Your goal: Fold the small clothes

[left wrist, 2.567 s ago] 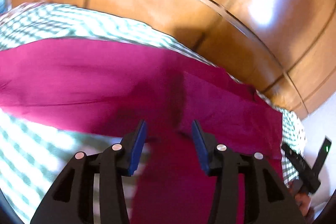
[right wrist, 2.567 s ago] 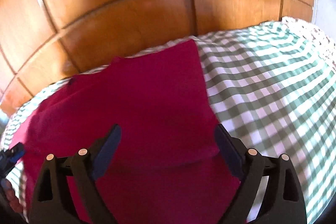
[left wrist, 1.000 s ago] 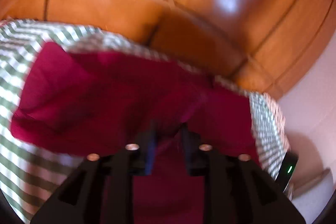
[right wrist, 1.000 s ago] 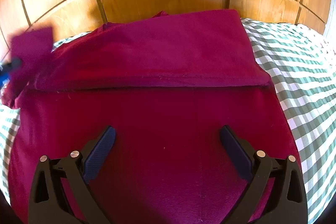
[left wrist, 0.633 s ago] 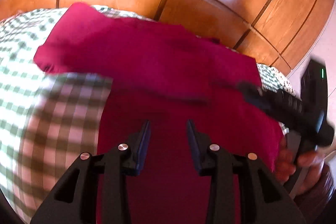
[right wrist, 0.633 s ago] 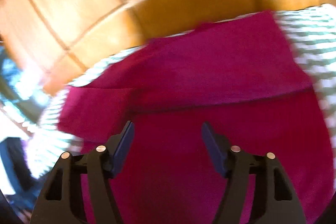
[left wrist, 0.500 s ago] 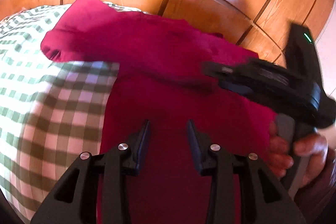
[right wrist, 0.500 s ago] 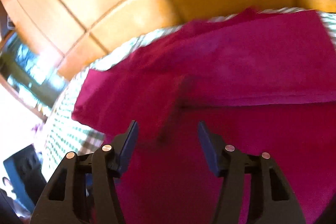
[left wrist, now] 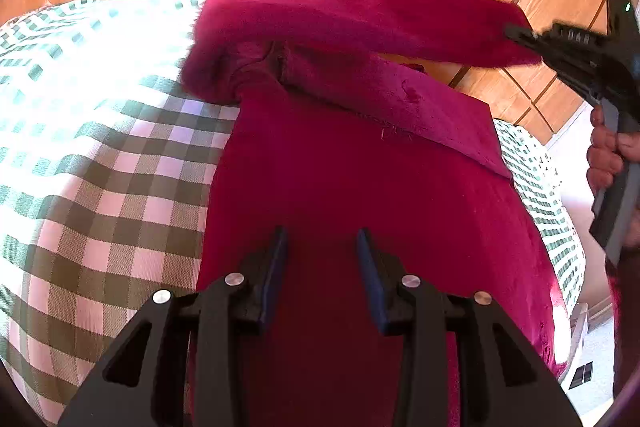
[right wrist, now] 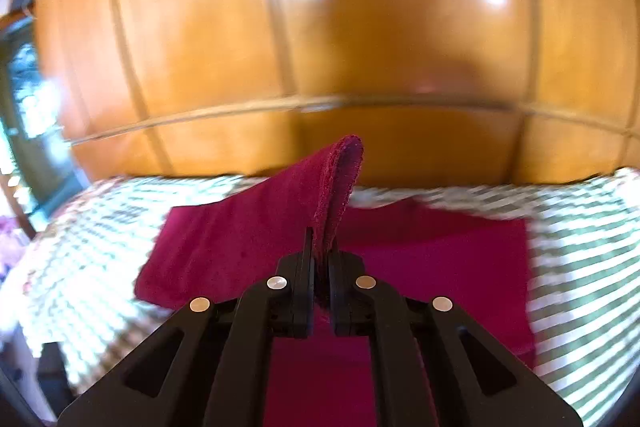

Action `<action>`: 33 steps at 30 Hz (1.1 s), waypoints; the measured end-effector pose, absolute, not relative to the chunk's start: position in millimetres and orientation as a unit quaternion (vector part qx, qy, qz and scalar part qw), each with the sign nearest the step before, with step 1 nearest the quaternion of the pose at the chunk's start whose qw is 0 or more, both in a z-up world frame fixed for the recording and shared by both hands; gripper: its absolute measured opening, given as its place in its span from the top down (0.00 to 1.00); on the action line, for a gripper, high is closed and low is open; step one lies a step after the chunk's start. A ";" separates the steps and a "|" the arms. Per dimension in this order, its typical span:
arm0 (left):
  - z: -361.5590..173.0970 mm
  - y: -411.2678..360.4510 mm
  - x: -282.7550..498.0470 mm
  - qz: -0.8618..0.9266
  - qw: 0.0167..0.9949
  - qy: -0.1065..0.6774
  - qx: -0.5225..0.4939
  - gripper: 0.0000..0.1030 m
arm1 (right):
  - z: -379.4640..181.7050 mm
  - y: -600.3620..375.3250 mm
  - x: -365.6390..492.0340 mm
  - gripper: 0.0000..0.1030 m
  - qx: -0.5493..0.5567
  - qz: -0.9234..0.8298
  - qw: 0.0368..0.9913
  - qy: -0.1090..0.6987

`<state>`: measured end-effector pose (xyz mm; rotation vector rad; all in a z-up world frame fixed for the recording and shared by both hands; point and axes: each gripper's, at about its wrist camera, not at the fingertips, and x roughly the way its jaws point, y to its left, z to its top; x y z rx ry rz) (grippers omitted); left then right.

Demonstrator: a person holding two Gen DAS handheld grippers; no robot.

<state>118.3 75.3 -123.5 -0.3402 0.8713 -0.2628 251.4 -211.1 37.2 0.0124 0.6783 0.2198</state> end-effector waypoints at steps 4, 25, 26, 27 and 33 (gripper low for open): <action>-122.6 74.8 119.5 -0.124 0.884 0.422 -0.159 0.66 | 22.0 -258.2 266.0 0.96 0.012 0.047 0.934 0.353; -92.5 136.8 243.5 -0.092 0.852 0.438 -0.271 0.46 | -46.6 -342.9 258.3 0.41 0.051 -0.029 0.915 0.400; -96.1 138.4 252.0 -0.100 0.845 0.442 -0.284 0.46 | -42.2 -339.1 256.8 0.41 0.045 -0.019 0.917 0.396; -100.2 138.8 260.0 -0.112 0.838 0.445 -0.295 0.46 | -40.0 -335.6 256.5 0.41 0.042 -0.010 0.918 0.395; -115.6 139.3 308.6 -0.116 0.813 0.451 -0.350 0.46 | -52.5 -307.7 277.9 0.41 0.005 0.023 0.915 0.403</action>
